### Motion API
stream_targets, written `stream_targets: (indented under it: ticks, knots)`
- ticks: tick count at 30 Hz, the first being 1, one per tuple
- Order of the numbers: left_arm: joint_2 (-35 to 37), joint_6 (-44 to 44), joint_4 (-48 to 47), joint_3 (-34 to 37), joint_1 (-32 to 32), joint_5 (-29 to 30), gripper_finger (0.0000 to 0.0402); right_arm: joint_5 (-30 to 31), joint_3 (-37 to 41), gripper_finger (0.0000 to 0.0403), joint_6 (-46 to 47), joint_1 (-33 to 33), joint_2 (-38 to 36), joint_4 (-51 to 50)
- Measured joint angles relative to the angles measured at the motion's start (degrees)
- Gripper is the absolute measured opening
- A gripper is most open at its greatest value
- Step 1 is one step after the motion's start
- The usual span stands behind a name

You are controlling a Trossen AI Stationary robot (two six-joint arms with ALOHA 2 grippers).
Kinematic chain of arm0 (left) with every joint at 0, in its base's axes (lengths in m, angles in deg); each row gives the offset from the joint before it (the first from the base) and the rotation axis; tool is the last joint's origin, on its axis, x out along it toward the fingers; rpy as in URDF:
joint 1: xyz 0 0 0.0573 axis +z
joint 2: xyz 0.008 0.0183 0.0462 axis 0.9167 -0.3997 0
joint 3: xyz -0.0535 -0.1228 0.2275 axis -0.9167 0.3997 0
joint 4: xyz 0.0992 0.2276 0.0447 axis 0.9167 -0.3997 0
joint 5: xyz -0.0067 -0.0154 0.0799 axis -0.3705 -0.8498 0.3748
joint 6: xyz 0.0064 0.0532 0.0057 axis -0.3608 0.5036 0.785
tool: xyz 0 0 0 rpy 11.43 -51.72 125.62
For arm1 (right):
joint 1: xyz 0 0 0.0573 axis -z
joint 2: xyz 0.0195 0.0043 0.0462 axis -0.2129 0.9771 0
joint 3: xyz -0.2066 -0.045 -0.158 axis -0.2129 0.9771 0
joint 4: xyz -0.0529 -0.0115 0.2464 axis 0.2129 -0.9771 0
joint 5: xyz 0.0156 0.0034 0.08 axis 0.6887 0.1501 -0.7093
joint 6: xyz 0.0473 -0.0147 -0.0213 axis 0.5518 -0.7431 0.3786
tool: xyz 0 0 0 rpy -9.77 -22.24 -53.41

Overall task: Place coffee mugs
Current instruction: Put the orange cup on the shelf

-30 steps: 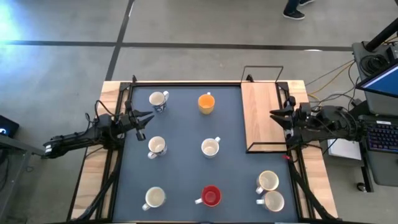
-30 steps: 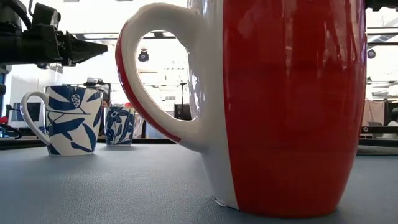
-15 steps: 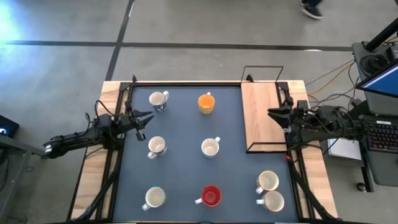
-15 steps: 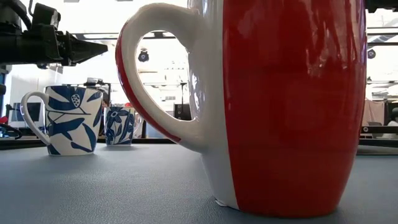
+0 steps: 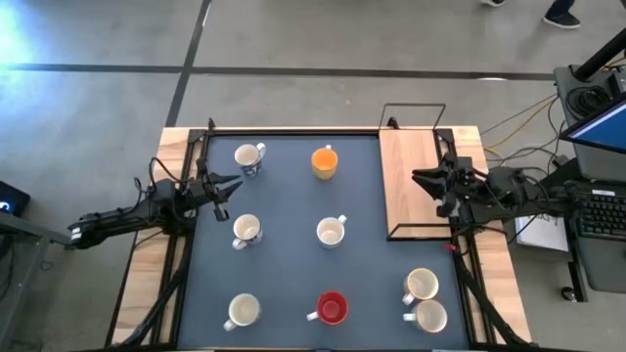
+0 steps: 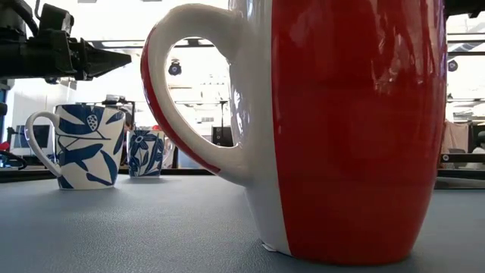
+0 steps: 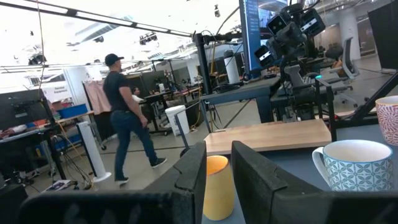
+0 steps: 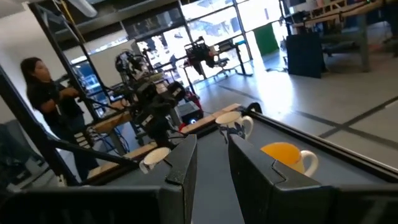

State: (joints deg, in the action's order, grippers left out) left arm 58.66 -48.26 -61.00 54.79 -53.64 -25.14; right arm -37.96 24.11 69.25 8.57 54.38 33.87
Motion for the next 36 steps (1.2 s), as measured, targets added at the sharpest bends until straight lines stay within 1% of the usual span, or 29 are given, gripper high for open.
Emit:
stream_targets:
  ticks: [6,12,16,19,25,29,31,36]
  knots:
    - [0.0,-0.01,0.0,0.0,0.0,0.0,0.0059,0.59,-0.02,0.0082,-3.06,0.02,2.76,0.02]
    - [0.01,-0.02,0.0,0.01,0.0,0.01,0.0059,0.41,-0.01,0.0082,-0.14,0.02,5.39,-0.02]
    - [0.0,-0.01,0.0,0.0,0.0,-0.01,0.0059,-3.06,0.0,0.0082,0.13,0.02,7.23,0.49]
    - [0.01,-0.01,0.0,0.01,0.0,0.01,0.0059,-3.02,0.0,0.0082,1.57,0.0,9.03,4.78]
    - [0.0,0.01,0.0,0.01,0.0,0.0,0.0059,-3.06,0.0,0.0082,4.83,0.0,13.75,17.27]
    - [0.01,-0.01,0.0,0.0,0.0,0.01,0.0059,-3.41,-0.11,0.0082,10.71,0.0,16.74,18.48]
    - [0.0,-0.01,0.0,0.0,0.0,0.0,0.0059,-4.82,-0.84,0.0082,13.83,0.02,18.16,17.33]
    - [0.02,0.01,0.02,0.0,0.0,-0.02,0.0059,-12.1,-3.87,0.0082,19.02,0.0,23.08,16.04]
